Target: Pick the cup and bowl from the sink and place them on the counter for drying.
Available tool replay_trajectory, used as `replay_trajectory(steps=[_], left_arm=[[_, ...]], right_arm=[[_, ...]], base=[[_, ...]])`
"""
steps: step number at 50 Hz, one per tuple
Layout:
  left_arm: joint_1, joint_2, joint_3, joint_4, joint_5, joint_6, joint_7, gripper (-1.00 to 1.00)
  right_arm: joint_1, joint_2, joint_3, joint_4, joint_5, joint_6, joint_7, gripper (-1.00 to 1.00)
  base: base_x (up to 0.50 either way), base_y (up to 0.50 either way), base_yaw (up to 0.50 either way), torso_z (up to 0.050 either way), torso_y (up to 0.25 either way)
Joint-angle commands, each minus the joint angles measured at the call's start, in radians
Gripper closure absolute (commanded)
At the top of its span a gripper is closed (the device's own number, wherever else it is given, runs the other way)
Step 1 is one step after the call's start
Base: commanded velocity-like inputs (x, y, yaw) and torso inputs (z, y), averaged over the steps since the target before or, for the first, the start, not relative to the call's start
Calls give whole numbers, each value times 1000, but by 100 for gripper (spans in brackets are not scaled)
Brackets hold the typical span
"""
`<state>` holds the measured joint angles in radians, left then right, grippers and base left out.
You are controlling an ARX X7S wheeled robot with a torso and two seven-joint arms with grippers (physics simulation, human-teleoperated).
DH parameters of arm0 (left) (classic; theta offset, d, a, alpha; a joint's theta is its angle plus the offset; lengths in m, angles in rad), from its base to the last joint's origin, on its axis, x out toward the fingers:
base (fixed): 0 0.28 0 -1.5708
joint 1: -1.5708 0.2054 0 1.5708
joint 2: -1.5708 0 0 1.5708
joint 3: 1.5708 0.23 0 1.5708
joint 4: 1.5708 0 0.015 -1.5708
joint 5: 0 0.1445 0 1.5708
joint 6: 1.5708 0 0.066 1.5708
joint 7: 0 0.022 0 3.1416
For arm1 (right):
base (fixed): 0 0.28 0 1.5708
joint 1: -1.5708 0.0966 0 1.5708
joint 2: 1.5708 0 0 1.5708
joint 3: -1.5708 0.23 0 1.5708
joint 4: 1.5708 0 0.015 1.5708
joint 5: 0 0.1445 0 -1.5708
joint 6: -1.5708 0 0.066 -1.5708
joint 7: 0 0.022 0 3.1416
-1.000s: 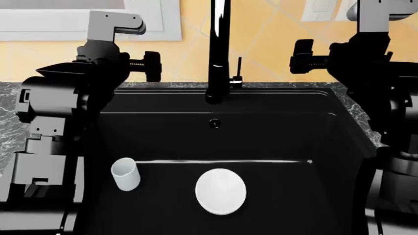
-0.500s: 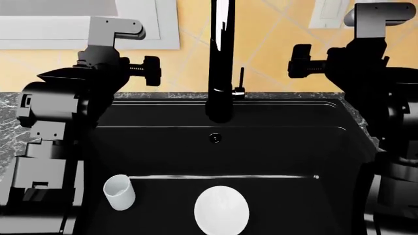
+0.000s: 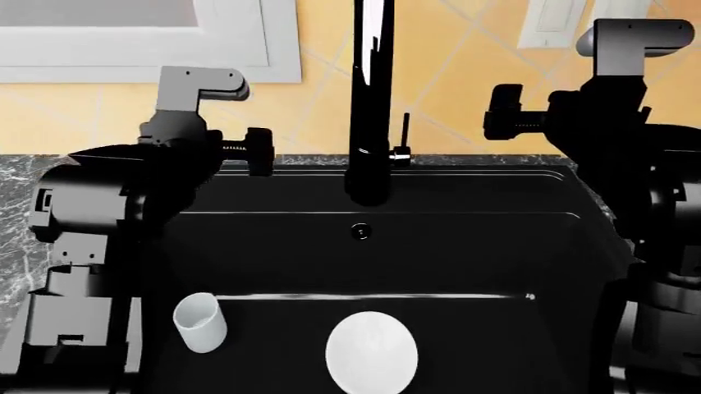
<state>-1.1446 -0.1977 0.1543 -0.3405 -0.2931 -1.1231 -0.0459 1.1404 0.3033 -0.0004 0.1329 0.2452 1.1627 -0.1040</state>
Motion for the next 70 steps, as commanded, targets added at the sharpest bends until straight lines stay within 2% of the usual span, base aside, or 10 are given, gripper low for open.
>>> replay_trajectory(steps=[1, 7, 26, 31, 41, 51, 59, 70], left_arm=[[81, -6, -16, 102, -27, -126, -27, -100], [117, -1, -37, 138, -38, -154, -44, -100], [292, 3, -65, 145, -52, -111, -63, -100], [325, -11, -39, 161, -30, -87, -79, -100], [395, -6, -79, 195, -39, -91, -109, -100], [413, -6, -85, 177, -23, -64, -138, -100], [481, 7, -105, 206, -13, -33, -179, -100], [486, 10, -146, 209, -8, -10, -218, -100]], right_arm=[[-8, -9, 5, 15, -4, -12, -6, -100], [-24, -7, 13, 7, 1, -8, -4, -100], [-49, -7, 29, 4, 13, -17, 0, -100], [-60, -7, 30, 2, 15, -19, 2, -100], [-69, -8, 28, 9, 16, -30, 2, -100], [-82, -5, 30, 8, 20, -33, 4, -100], [-91, -3, 31, 12, 23, -40, 3, -100], [-101, -3, 27, 25, 24, -51, 3, -100]], base=[[0, 0, 0, 0, 0], [0, 0, 0, 0, 0], [0, 0, 0, 0, 0], [0, 0, 0, 0, 0], [0, 0, 0, 0, 0], [0, 0, 0, 0, 0], [0, 0, 0, 0, 0], [0, 0, 0, 0, 0]])
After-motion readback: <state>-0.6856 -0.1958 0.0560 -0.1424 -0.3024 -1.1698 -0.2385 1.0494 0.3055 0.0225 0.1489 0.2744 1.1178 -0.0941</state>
